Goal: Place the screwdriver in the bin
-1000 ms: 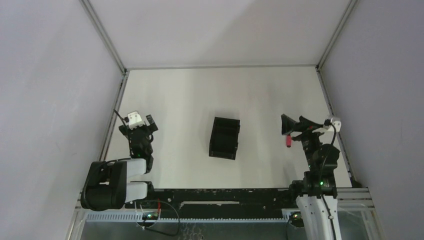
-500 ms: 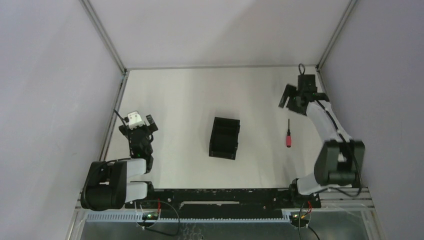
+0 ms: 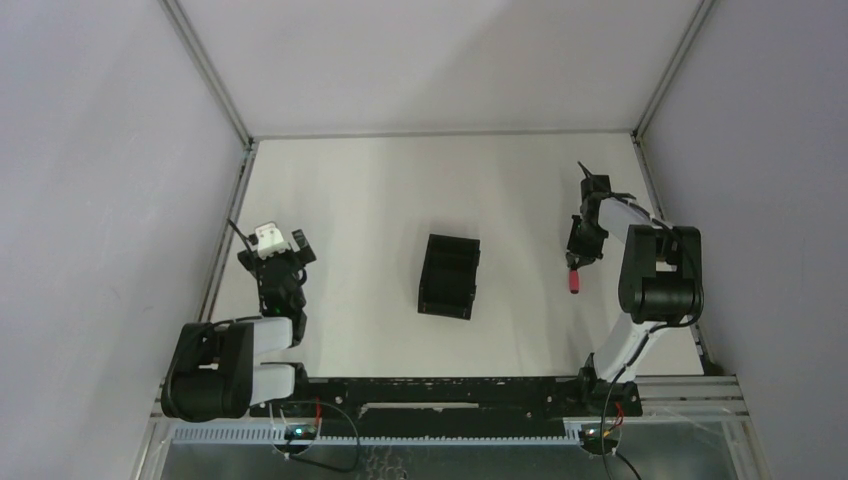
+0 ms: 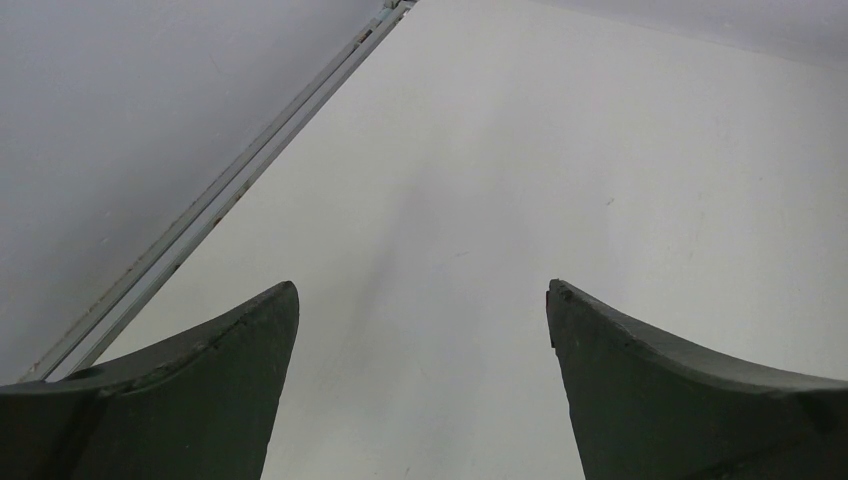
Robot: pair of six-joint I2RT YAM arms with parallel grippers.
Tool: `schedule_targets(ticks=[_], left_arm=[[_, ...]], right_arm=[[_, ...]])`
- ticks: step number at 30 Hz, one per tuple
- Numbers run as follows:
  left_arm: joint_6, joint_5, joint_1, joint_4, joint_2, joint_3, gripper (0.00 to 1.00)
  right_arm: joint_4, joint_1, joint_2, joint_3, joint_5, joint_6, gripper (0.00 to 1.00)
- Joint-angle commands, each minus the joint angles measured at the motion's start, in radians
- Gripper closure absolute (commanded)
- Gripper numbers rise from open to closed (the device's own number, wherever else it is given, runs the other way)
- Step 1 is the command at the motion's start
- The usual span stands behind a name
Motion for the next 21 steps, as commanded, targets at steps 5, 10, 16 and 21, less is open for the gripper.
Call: schedule_targets(ticks=[5, 10, 16, 21], left_arm=[[0.017, 0.008, -0.003, 0.038, 0.001, 0.047, 0.02], [0.016, 0.007, -0.003, 0.037, 0.002, 0.046, 0.02], [0.016, 0.008, -0.003, 0.038, 0.002, 0.046, 0.02], [0.016, 0.007, -0.003, 0.038, 0.002, 0.047, 0.02]], right_arm=[[-0.136, 0.002, -0.027, 0.070, 0.009, -0.021, 1.00], [-0.486, 0.039, -0.098, 0.299, -0.001, -0.004, 1.00], [-0.709, 0.167, -0.140, 0.492, 0.067, 0.079, 1.00], [-0.572, 0.309, -0.173, 0.550, -0.028, 0.180, 1.00]])
